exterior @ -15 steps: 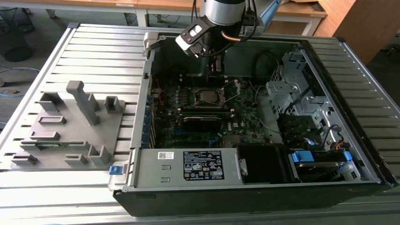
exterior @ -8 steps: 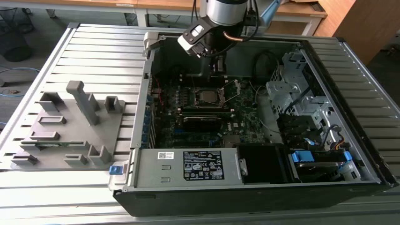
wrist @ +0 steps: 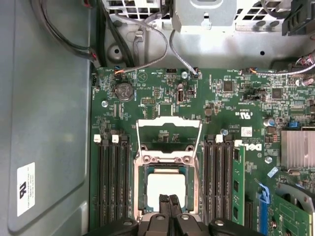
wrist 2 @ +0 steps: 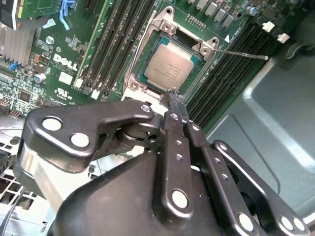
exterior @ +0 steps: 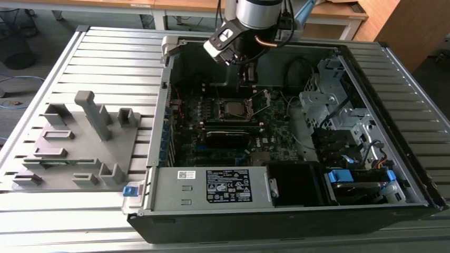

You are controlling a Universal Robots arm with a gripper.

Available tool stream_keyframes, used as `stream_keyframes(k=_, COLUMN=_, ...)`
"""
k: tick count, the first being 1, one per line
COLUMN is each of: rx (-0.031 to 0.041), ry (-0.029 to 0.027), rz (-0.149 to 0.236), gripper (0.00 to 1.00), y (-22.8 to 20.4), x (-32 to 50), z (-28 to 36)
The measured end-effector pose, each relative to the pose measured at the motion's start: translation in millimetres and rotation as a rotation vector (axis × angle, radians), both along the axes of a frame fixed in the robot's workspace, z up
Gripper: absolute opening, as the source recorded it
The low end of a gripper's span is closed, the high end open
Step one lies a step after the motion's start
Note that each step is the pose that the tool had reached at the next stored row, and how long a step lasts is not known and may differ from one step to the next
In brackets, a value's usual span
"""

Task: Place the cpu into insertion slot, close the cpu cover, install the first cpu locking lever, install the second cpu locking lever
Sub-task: 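Place the cpu into insertion slot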

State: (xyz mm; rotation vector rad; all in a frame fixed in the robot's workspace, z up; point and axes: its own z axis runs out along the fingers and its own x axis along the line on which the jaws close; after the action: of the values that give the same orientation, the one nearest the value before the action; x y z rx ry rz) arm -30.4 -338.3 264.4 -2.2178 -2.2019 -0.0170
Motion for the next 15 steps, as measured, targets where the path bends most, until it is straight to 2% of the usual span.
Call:
stream_keyframes(k=11, rx=-0.0002, ry=-0.0004, rz=0.016, gripper=0.11, y=-0.9, x=-2.9, z=-18.5)
stream_keyframes(k=15, rx=-0.0004, ry=-0.0077, rz=0.02, gripper=0.11, y=-1.5, x=-3.6, z=-22.0)
